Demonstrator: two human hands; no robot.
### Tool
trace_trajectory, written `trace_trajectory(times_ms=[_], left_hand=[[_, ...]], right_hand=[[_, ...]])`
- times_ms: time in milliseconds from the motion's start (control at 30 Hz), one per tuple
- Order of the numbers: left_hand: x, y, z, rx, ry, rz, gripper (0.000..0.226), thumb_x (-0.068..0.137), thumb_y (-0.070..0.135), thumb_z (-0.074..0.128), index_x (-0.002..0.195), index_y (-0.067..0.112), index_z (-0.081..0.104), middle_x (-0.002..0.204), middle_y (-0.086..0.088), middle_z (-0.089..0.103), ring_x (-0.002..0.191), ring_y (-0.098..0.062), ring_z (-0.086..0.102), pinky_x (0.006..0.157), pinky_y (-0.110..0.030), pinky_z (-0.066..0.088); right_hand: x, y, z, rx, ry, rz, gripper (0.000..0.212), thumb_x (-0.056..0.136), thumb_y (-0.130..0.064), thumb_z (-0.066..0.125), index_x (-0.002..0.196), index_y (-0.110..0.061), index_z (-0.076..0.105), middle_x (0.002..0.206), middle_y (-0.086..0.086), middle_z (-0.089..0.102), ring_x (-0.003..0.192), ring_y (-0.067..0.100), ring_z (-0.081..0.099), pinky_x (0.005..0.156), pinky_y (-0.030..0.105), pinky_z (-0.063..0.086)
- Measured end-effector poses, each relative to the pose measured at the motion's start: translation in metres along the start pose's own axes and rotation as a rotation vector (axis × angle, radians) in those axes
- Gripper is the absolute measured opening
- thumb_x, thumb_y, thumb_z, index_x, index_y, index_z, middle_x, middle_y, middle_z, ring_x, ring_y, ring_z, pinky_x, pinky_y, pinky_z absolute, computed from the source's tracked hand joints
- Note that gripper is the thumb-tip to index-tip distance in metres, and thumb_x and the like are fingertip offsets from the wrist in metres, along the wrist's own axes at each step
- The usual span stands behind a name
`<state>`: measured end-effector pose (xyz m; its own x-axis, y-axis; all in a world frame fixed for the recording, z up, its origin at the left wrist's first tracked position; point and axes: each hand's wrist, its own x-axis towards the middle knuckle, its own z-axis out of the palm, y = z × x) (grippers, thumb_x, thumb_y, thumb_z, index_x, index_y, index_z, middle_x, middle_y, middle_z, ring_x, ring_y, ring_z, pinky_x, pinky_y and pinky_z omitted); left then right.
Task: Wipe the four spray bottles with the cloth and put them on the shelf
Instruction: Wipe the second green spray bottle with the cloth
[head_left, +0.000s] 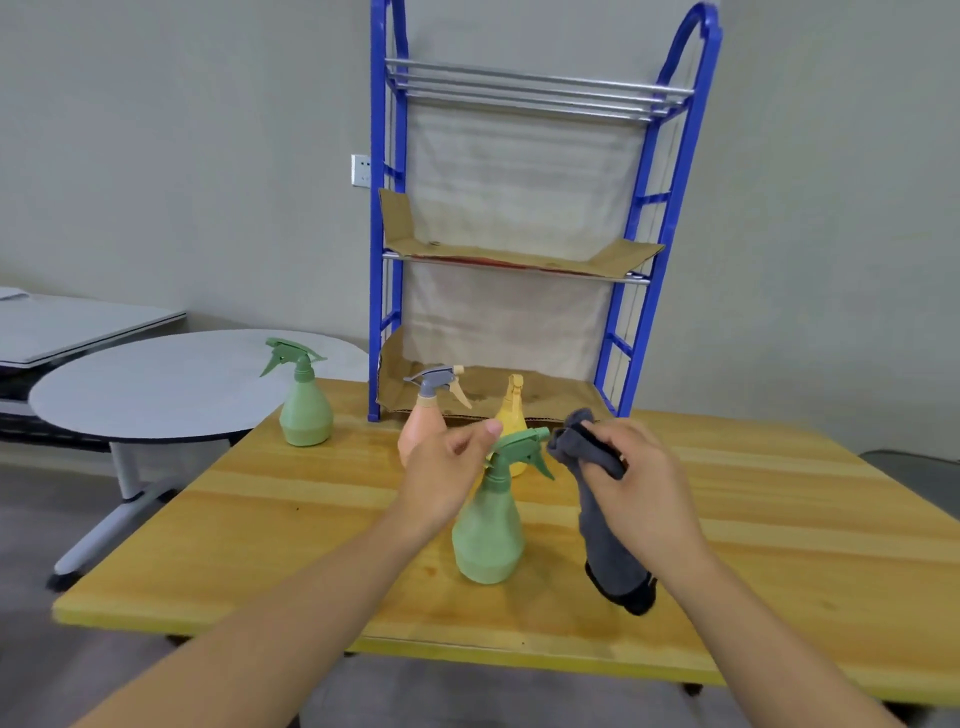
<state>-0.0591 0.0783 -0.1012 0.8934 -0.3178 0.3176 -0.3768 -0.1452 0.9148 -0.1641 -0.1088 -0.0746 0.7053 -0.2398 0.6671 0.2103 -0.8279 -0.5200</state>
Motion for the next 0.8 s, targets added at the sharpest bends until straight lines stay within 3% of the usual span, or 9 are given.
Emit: trace_trajectory(times_ms=[100, 200, 267, 333, 500, 633, 800], left_hand=[[-0.024, -0.001, -0.001, -0.013, -0.037, 0.048, 0.074, 0.088, 0.065, 0.055, 0.153, 0.030, 0.042, 0.133, 0.021, 0.058, 0.124, -0.008, 0.055, 0.099, -0.024, 0.043], [-0.038, -0.025, -0.003, 0.139, -0.176, 0.013, 0.087, 0.088, 0.056, 0.068, 0.159, 0.038, 0.020, 0.144, 0.023, 0.041, 0.128, -0.005, 0.041, 0.104, -0.027, 0.037], [-0.036, -0.041, -0.004, 0.229, -0.268, -0.013, 0.084, 0.089, 0.043, 0.072, 0.158, 0.034, 0.023, 0.153, 0.017, 0.039, 0.133, -0.005, 0.039, 0.108, -0.025, 0.035], [-0.034, -0.048, -0.003, 0.232, -0.310, -0.013, 0.077, 0.088, 0.032, 0.072, 0.154, 0.032, 0.032, 0.150, 0.014, 0.048, 0.131, -0.003, 0.046, 0.105, -0.020, 0.037], [-0.034, -0.058, 0.007, 0.255, -0.243, 0.055, 0.071, 0.084, 0.038, 0.076, 0.147, 0.032, 0.043, 0.137, 0.016, 0.057, 0.125, -0.003, 0.052, 0.103, -0.021, 0.040], [-0.031, -0.065, 0.007, 0.237, -0.233, 0.041, 0.070, 0.083, 0.040, 0.078, 0.145, 0.033, 0.045, 0.137, 0.018, 0.056, 0.125, -0.004, 0.053, 0.105, -0.026, 0.044], [-0.030, -0.066, 0.008, 0.199, -0.244, 0.028, 0.076, 0.082, 0.042, 0.078, 0.148, 0.033, 0.043, 0.139, 0.018, 0.056, 0.128, -0.001, 0.050, 0.109, -0.031, 0.044]], right_hand=[[0.014, -0.010, -0.006, -0.070, -0.037, -0.051, 0.027, 0.085, -0.008, 0.065, 0.108, -0.021, 0.070, 0.103, -0.011, 0.058, 0.096, 0.005, 0.057, 0.078, 0.004, 0.035], [0.023, -0.024, -0.009, -0.211, -0.061, -0.150, 0.030, 0.083, -0.003, 0.064, 0.110, -0.016, 0.069, 0.103, -0.006, 0.057, 0.098, 0.014, 0.056, 0.078, 0.012, 0.036], [0.030, -0.036, -0.007, -0.298, -0.064, -0.195, 0.033, 0.083, -0.001, 0.062, 0.113, -0.014, 0.068, 0.106, -0.001, 0.058, 0.101, 0.022, 0.053, 0.083, 0.027, 0.044], [0.039, -0.048, -0.001, -0.391, -0.097, -0.214, 0.034, 0.083, -0.001, 0.060, 0.114, -0.014, 0.067, 0.108, 0.003, 0.057, 0.101, 0.029, 0.051, 0.085, 0.040, 0.048], [0.041, -0.075, 0.028, -0.604, -0.299, -0.281, 0.035, 0.085, -0.005, 0.055, 0.116, -0.020, 0.062, 0.112, 0.001, 0.053, 0.101, 0.027, 0.045, 0.076, 0.030, 0.033], [0.027, -0.074, 0.042, -0.493, -0.457, -0.370, 0.040, 0.080, 0.001, 0.058, 0.113, -0.022, 0.063, 0.111, -0.001, 0.054, 0.101, 0.025, 0.046, 0.084, 0.037, 0.045], [0.049, -0.032, 0.014, -0.473, -0.250, -0.215, 0.039, 0.077, 0.002, 0.064, 0.110, -0.018, 0.068, 0.108, 0.002, 0.060, 0.103, 0.027, 0.053, 0.086, 0.039, 0.049]])
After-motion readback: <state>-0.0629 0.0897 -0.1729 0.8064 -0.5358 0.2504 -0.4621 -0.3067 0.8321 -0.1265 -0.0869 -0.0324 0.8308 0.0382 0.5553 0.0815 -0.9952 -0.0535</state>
